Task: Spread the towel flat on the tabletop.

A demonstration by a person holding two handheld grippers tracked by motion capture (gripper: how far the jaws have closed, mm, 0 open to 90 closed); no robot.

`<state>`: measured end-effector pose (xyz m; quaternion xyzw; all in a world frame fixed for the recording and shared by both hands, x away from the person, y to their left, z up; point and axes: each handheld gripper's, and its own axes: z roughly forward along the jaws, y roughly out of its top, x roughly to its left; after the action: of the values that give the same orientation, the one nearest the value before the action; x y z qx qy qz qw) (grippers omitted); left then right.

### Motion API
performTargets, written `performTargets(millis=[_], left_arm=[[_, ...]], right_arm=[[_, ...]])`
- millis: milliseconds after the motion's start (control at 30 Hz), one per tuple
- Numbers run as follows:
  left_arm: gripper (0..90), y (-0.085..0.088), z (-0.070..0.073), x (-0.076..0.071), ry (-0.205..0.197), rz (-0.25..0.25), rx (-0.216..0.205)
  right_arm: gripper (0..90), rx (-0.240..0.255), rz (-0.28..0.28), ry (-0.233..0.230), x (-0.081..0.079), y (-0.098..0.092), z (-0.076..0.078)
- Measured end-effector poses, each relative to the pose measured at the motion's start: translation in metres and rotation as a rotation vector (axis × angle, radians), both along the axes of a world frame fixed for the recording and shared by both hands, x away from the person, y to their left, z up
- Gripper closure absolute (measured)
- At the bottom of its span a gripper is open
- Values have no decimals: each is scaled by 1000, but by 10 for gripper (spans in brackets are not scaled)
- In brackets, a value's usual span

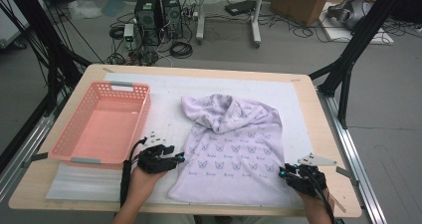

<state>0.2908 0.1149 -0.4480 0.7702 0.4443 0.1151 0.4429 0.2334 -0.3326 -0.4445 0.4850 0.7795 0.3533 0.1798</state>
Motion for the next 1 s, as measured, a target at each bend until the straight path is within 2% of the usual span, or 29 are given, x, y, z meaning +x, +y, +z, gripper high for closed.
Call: performTargets(millis=[67, 100, 133, 167, 200, 233, 300, 500, 567, 667, 800, 867, 900, 1000], left_arm=[[511, -7, -2, 3, 5, -15, 23], [517, -11, -2, 3, -14, -20, 40], [565, -14, -3, 3, -21, -23, 53], [624, -16, -3, 1, -45, -22, 81], [787, -16, -3, -1, -54, -52, 92], [863, -17, -2, -2, -51, -47, 95], [869, -17, 0, -7, -48, -64, 107], [869, 3, 7, -40, -57, -89, 29], [868, 8, 8, -50, -46, -106, 9], [866, 12, 7, -62, -36, -146, 1], [857, 15, 3, -71, -7, -194, -26], [793, 15, 3, -70, -17, -194, -33], [714, 15, 4, -68, -21, -182, -37], [614, 15, 6, -59, -45, -149, -56]], right_arm=[[858, -5, 20, 6, -2, 2, 1], [860, -7, 25, 8, -2, 2, 1], [862, -3, 33, 13, -2, 1, 2], [864, 3, 36, 19, -3, 0, 2], [865, 8, 40, 23, -5, -2, 2], [865, 11, 41, 25, -7, -4, 3], [867, 14, 46, 27, -12, -9, 4], [869, 14, 68, 42, -31, -21, 11], [869, 5, 75, 52, -39, -24, 12], [869, 6, 84, 72, -51, -29, 11], [871, -12, 111, 95, -63, -33, 10], [867, -16, 122, 91, -66, -34, 10], [836, -10, 122, 83, -66, -35, 10], [667, 29, 89, 20, -62, -36, 15]])
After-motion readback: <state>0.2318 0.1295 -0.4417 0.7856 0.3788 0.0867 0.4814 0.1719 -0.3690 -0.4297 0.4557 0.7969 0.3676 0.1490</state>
